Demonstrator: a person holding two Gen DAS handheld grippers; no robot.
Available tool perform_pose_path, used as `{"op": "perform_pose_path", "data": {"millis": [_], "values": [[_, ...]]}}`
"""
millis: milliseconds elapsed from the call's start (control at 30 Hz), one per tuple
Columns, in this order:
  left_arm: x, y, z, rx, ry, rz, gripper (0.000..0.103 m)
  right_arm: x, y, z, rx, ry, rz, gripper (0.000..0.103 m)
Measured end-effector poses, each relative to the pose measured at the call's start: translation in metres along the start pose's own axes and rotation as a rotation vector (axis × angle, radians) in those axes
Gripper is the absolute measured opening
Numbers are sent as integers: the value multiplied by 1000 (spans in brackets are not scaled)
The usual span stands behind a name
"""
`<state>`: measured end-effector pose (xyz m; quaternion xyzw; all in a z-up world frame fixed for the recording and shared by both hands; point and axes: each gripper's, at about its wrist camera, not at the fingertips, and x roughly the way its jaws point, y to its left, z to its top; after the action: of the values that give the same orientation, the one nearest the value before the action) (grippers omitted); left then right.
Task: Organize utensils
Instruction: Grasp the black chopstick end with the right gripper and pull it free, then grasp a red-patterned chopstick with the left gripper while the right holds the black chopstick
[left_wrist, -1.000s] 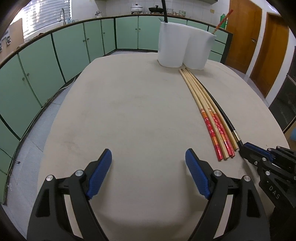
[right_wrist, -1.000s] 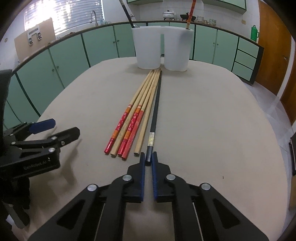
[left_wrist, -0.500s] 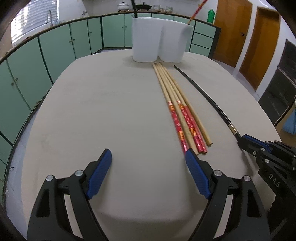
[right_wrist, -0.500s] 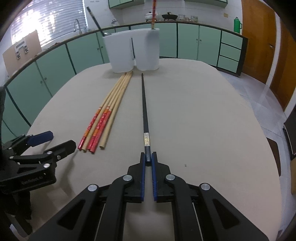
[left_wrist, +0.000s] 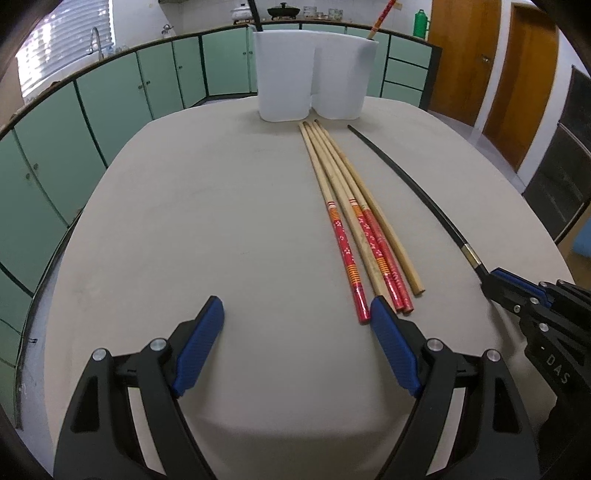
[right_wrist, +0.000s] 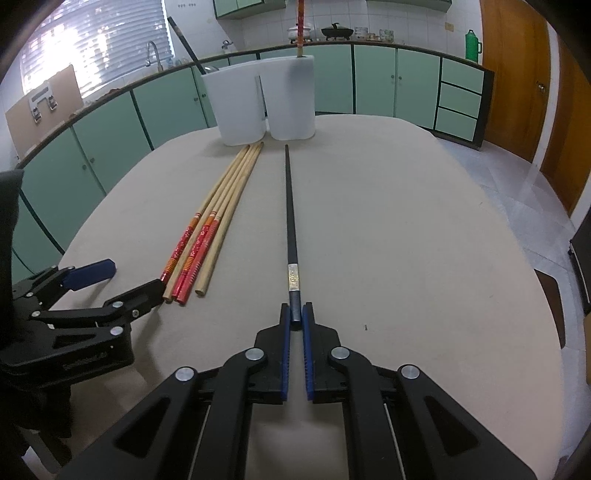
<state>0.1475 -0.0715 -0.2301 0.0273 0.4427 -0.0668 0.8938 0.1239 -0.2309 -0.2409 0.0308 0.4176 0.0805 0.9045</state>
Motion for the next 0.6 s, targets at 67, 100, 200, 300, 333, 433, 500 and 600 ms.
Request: {"op": "perform_pose_path", "data": {"millis": [67, 100, 200, 300, 333, 433, 500, 600], "values": [[-1, 3, 0, -16, -2, 6, 75, 0, 0, 0, 0, 1, 1, 7], [-1, 5, 0, -21, -3, 7, 71, 0, 0, 0, -2, 0, 0, 7], [-3, 8, -1, -29, -8, 19, 66, 1, 0, 0, -3, 0, 0, 7], [-3, 9, -1, -32, -12, 25, 59, 1, 0, 0, -3, 2, 1, 7], [-3, 9, 0, -31, -14, 24, 56, 1, 0, 0, -3, 2, 1, 7], [-3, 7, 0, -23, -19, 12, 43, 3, 0, 1, -6, 5, 5, 8], [-4, 5, 0, -23, -22, 0, 30, 3, 0, 1, -7, 5, 7, 8], [-5, 2, 0, -19, -26, -1, 14, 3, 1, 1, -9, 5, 7, 8]]}}
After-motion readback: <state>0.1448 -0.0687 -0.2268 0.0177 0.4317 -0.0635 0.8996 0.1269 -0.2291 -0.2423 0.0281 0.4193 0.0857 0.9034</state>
